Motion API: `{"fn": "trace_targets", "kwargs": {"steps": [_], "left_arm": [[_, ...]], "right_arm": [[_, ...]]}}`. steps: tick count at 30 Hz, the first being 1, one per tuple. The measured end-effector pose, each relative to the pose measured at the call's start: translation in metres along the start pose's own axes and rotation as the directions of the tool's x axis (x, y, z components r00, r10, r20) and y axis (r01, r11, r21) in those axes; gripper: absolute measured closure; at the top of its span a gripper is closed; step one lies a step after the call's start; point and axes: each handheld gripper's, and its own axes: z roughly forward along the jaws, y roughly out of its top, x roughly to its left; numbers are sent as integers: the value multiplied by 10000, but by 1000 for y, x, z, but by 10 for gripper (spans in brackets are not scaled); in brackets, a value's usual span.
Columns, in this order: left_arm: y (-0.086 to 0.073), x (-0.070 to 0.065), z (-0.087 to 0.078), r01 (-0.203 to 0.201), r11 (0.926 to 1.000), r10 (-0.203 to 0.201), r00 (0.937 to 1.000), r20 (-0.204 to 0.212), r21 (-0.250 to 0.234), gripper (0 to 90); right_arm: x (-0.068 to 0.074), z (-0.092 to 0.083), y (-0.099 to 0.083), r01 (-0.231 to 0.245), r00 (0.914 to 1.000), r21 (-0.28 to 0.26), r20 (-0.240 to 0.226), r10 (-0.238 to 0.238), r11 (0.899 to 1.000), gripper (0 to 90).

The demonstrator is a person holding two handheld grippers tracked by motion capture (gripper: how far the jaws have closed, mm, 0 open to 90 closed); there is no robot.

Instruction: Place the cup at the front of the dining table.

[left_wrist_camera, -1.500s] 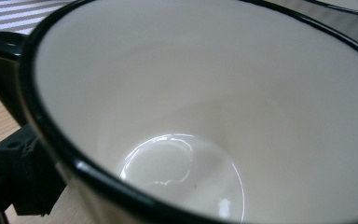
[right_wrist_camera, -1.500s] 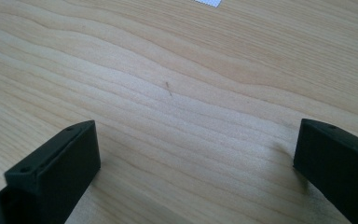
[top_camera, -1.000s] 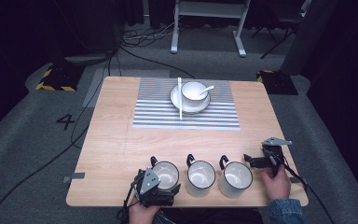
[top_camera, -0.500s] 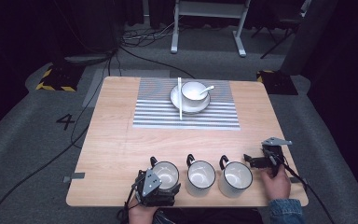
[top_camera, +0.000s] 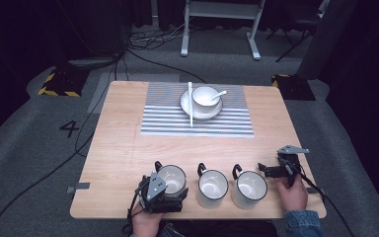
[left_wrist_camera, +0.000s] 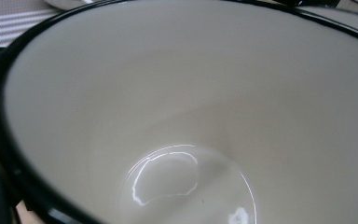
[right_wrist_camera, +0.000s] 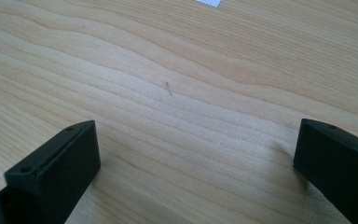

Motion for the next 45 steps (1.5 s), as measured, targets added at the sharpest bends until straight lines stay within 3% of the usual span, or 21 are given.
{"fn": "trace_targets", "kwargs": {"steps": [3,8,15,20,30,33,40,42,45], "left_arm": [[9,4,-2,-106,9999,105,9999,97,96,32],[23,16,-2,101,9998,-103,9999,134,176,31],[42,28,0,174,9996,-178,9997,-167,-237,31],[53,41,4,437,9977,-446,9989,-171,-524,31],[81,61,17,269,9960,-305,9987,-413,-850,32],[93,70,22,394,9948,-433,9983,-394,-934,32],[110,83,32,274,9962,-333,9970,-699,-831,32],[117,89,40,571,9921,-661,9947,-786,-1115,32],[121,94,44,648,9917,-737,9942,-780,-1111,32]], "right_arm": [[0,0,0,4,10000,1,1,-4,10000,3],[0,0,0,4,10000,-3,0,-4,10000,3],[0,0,0,14,10000,-6,-1,-14,10000,3],[0,0,0,0,10000,-2,3,0,10000,3],[0,0,0,17,10000,-11,-3,-17,10000,3],[0,0,0,1,10000,-3,3,-1,10000,3],[0,0,0,23,10000,-11,-6,-23,10000,3],[0,0,0,11,10000,-8,-3,-11,10000,3],[0,0,0,4,10000,-6,2,-4,10000,3]]}}
